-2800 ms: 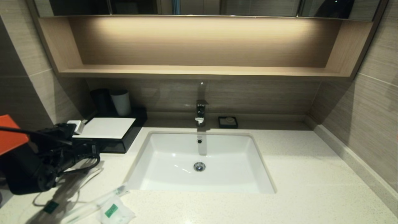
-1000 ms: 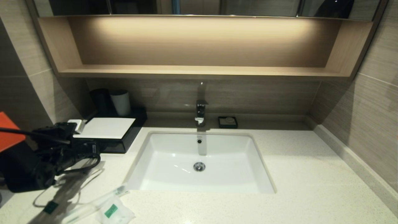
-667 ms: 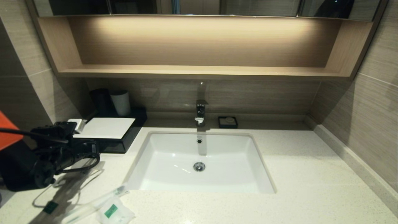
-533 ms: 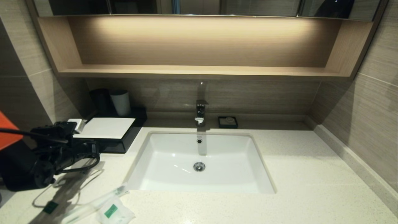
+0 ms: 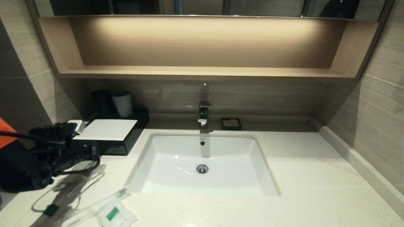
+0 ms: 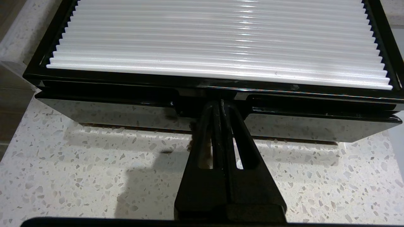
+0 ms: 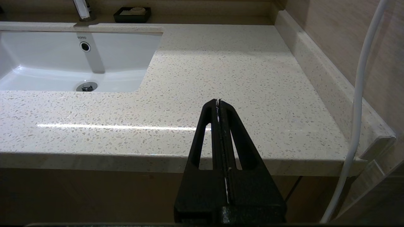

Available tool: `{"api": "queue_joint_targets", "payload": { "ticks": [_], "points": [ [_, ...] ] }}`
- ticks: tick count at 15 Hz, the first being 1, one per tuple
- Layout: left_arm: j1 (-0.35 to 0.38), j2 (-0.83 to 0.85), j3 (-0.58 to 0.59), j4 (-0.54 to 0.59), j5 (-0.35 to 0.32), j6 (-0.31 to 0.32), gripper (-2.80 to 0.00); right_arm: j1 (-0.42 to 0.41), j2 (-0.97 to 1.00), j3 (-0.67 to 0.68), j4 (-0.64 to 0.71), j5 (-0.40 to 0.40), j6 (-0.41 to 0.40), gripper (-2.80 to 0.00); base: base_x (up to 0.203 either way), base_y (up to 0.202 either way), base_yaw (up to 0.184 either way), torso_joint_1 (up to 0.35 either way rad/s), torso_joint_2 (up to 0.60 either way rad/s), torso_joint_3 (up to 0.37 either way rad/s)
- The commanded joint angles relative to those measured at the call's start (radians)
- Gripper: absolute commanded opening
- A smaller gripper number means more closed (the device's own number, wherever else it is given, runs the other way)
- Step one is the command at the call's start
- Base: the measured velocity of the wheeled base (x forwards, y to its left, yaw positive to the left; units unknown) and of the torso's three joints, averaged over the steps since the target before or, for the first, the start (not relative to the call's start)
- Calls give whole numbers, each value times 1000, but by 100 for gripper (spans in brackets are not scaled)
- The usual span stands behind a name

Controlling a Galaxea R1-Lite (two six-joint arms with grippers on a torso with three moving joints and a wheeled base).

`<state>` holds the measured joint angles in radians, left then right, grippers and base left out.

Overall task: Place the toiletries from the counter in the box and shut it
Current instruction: Open the drawer

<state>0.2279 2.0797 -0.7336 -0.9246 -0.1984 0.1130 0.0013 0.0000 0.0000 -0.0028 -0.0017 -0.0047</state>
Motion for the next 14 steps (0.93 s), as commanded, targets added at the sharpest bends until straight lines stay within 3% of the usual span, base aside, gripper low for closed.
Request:
{"api": "queue_joint_targets", "payload": {
  "ticks": [1,14],
  "points": [
    [1,-10,-1,9,-1,7,-280,0,-2,2,0,0,0,-280,0,0,0,0,0,0],
    [1,-18,-29,73,-1,28,-280,0,0,0,0,0,0,-280,0,0,0,0,0,0]
  ]
}}
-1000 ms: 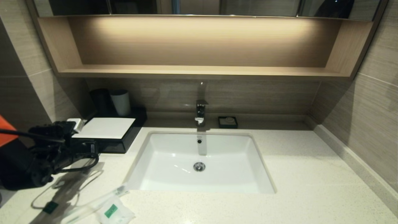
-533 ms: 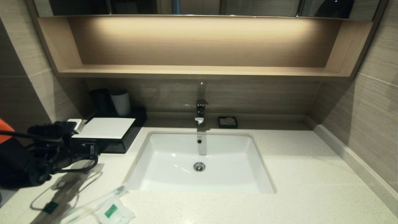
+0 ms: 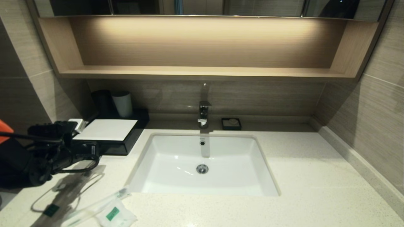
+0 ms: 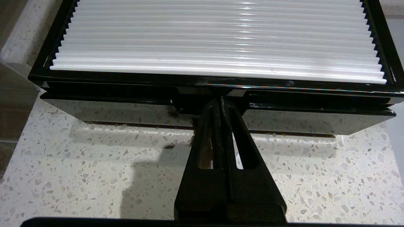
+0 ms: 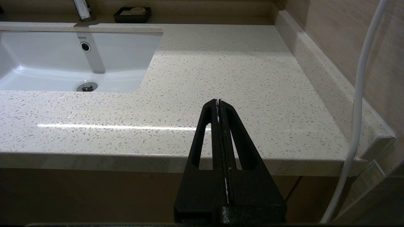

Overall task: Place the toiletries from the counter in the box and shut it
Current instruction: Open the drawer

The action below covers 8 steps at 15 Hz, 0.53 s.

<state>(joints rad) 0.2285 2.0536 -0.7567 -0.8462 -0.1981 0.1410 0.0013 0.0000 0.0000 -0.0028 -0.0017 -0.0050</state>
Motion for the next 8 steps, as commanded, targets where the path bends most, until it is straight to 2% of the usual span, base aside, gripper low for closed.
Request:
{"api": "queue_joint_targets", "payload": {
  "ticks": [1,8],
  "points": [
    [0,8,-6,-7,-1,0,-280,0,-2,2,0,0,0,-280,0,0,0,0,0,0],
    [0,23,-7,-17,-1,2,-280,0,-2,1,0,0,0,-280,0,0,0,0,0,0]
  ]
}}
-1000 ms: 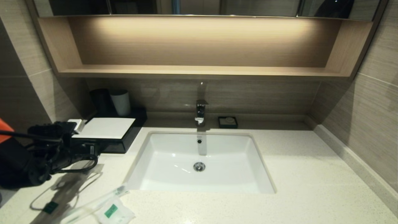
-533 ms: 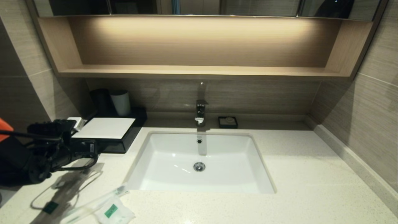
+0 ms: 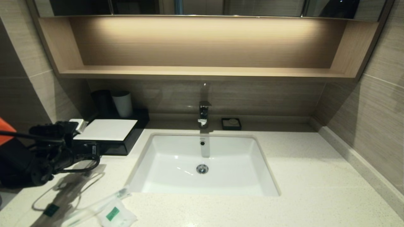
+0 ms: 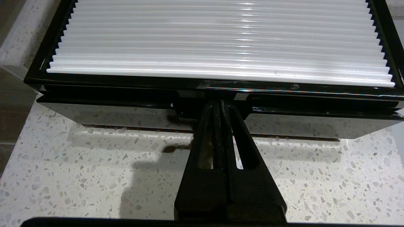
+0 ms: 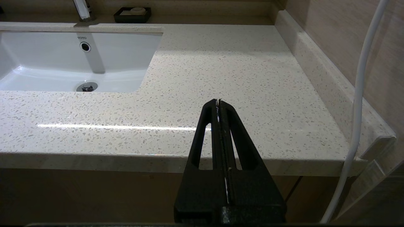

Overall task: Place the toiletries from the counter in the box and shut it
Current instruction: Open the drawer

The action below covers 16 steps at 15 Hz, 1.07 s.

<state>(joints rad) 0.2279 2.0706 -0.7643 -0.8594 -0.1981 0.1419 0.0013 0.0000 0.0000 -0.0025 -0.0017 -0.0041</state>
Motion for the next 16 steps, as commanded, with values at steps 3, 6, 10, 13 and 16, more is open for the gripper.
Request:
{"api": "queue_joint_targets", "payload": {
  "ticks": [3,6,10,13,16],
  "points": [
    [1,8,0,-4,-1,1,-280,0,-2,2,-1,0,-1,-280,0,0,0,0,0,0],
    [1,10,-1,-12,-1,1,-280,0,-2,1,-1,0,-2,-280,0,0,0,0,0,0],
    [1,28,-10,-32,-1,0,-280,0,-2,2,-1,0,-2,-280,0,0,0,0,0,0],
    [1,30,-10,-33,-1,-1,-280,0,-2,2,-1,0,-1,-280,0,0,0,0,0,0],
    [2,32,-14,-33,-1,-1,-280,0,-2,1,-1,0,-1,-280,0,0,0,0,0,0]
  ]
}}
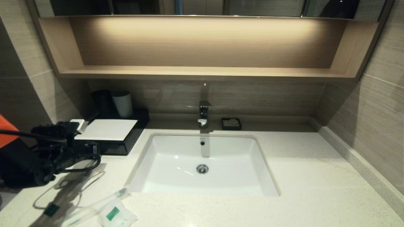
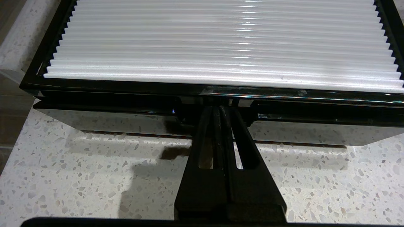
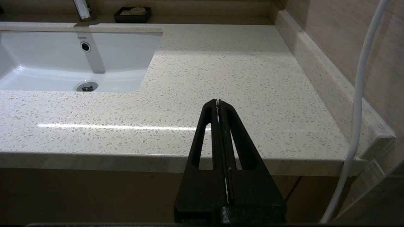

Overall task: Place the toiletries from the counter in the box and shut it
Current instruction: Open the drawer

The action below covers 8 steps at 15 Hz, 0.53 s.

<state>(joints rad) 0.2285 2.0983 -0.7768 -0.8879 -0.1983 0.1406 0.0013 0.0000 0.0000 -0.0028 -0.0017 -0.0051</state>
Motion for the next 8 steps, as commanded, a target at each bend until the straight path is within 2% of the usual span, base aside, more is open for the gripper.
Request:
{"api": "queue_joint_targets", "payload": {
  "ticks": [1,8],
  "points": [
    [2,9,-2,-6,-1,1,-280,0,-2,2,0,0,1,-280,0,0,0,0,0,0],
    [2,25,-2,-31,-1,1,-280,0,-1,2,0,0,0,-280,0,0,0,0,0,0]
  ]
}}
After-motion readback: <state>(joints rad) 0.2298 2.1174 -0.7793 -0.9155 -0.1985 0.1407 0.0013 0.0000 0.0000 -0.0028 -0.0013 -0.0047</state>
